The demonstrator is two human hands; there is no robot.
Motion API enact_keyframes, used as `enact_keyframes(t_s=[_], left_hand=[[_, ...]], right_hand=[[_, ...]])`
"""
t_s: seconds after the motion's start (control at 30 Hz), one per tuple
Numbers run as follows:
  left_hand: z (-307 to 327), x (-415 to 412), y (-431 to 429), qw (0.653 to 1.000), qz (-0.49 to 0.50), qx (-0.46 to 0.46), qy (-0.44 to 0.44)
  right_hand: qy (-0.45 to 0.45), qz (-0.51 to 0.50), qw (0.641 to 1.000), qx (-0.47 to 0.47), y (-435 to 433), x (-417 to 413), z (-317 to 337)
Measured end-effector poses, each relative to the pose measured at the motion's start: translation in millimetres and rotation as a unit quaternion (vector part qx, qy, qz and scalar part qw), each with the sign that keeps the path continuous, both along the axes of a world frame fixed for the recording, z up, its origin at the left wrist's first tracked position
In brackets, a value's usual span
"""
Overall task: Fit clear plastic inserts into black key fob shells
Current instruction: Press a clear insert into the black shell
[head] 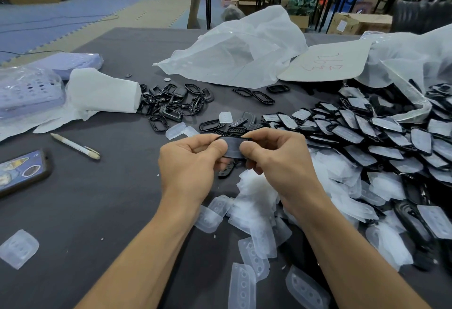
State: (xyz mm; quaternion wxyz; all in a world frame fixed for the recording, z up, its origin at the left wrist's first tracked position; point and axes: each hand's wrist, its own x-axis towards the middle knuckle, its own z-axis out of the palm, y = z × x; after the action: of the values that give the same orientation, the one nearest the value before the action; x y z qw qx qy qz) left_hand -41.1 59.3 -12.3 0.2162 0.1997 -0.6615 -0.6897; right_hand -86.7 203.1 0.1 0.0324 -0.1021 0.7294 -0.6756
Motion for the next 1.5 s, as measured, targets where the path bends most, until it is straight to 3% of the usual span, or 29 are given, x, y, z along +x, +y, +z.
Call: enact_keyframes(t_s=[0.23, 0.53, 0.73, 0.93, 1.13, 1.33, 1.5], left_hand=[[2, 3, 1, 0.995, -0.055, -0.082, -0.023], [6, 2, 2, 0.998, -0.054, -0.01, -0.007], [6, 4, 4, 0.994, -0.087, -0.059, 0.011], [4, 1, 1, 0.998, -0.069, -0.009, -0.002], [4, 1, -1, 0.998, -0.061, 0.011, -0.004], [5, 3, -1, 0.994, -0.104, 0.002, -0.014], [10, 4, -8, 0.986, -0.138, 0.075, -0.06]], right_hand=[[0.003, -0.019, 1.0, -0.001, 0, -2, -2], [0.0, -0.006, 0.999, -0.033, -1, -1, 0], [0.077, 0.008, 0.995, 0.064, -2, 1, -4], [0.051, 0.026, 0.998, 0.031, -1, -3, -3], [-0.027, 0.058, 0.996, -0.068, 1, -3, -1], [0.003, 0.055, 0.998, -0.013, 2, -4, -3], [-0.004, 0.031, 0.999, -0.029, 5, -8, -4]])
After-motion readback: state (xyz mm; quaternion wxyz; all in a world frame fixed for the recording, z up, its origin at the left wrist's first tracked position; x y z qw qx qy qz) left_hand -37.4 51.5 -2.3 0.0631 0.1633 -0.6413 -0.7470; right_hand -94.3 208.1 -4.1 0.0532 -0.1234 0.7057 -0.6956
